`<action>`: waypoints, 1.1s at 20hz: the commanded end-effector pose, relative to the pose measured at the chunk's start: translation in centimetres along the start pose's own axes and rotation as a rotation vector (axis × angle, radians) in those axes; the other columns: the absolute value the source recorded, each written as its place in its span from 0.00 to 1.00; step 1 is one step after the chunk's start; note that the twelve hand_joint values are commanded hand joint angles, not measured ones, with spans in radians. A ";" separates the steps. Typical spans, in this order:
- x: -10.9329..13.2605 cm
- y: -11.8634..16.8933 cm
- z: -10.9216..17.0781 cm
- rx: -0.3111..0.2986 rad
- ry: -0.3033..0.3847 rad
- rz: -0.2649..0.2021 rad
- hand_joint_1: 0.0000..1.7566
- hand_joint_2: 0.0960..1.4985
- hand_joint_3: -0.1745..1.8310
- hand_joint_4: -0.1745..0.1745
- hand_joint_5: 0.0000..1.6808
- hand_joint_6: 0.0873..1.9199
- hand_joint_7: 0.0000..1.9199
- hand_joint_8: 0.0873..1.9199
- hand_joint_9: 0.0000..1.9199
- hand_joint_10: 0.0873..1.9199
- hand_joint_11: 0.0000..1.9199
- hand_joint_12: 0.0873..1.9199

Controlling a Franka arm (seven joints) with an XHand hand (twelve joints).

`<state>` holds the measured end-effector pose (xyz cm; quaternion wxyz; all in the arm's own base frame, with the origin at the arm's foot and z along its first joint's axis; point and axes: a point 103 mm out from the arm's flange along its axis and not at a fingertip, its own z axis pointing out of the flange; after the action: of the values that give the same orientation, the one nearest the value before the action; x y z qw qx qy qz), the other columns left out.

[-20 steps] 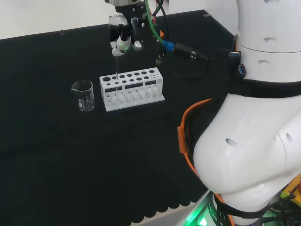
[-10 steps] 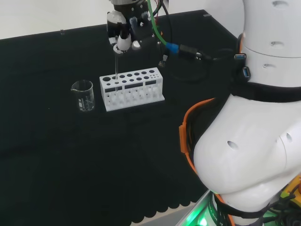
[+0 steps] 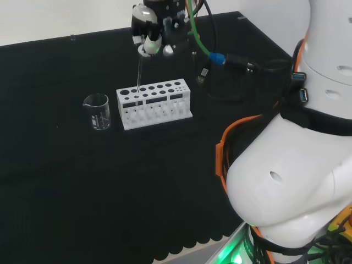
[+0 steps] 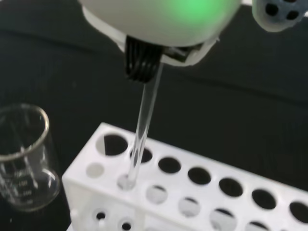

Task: Take the glass rod from the white test tube rack.

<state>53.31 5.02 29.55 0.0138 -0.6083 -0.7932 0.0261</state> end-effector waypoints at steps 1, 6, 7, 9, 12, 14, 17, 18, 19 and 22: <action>0.6 -0.2 -2.4 -0.039 -0.026 0.008 0.76 0.31 0.53 0.00 0.69 0.41 0.74 0.31 0.90 0.09 0.87 0.19; 1.4 -0.2 -4.3 -0.062 -0.037 0.005 0.76 0.31 0.53 0.00 0.69 0.41 0.75 0.31 0.90 0.09 0.87 0.19; 1.7 -0.1 -4.6 -0.063 -0.039 0.006 0.76 0.31 0.54 0.00 0.69 0.41 0.75 0.31 0.90 0.09 0.87 0.19; 2.0 -0.1 -5.2 -0.073 -0.043 0.006 0.76 0.30 0.54 0.00 0.69 0.41 0.75 0.31 0.90 0.09 0.87 0.19; 1.1 -1.2 -5.3 -0.087 -0.044 -0.010 0.76 0.30 0.54 0.00 0.69 0.41 0.75 0.31 0.90 0.08 0.87 0.19; 1.9 -0.8 -5.8 -0.089 -0.058 -0.015 0.76 0.30 0.54 0.00 0.69 0.41 0.75 0.31 0.90 0.08 0.87 0.19; 3.0 -0.8 -7.0 -0.097 -0.065 0.001 0.76 0.30 0.54 0.00 0.69 0.40 0.75 0.31 0.90 0.08 0.87 0.19; 0.9 -2.2 -6.8 -0.095 -0.066 0.030 0.76 0.30 0.54 0.00 0.69 0.40 0.75 0.31 0.90 0.08 0.87 0.19; 0.8 -2.5 -7.0 -0.096 -0.072 0.037 0.76 0.30 0.54 0.00 0.69 0.40 0.75 0.31 0.90 0.08 0.87 0.19; 2.5 -2.1 -7.8 -0.060 -0.115 0.082 0.76 0.30 0.54 0.00 0.69 0.40 0.75 0.31 0.90 0.08 0.87 0.19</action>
<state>52.12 6.67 36.01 -0.0381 -0.6099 -0.7915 0.0074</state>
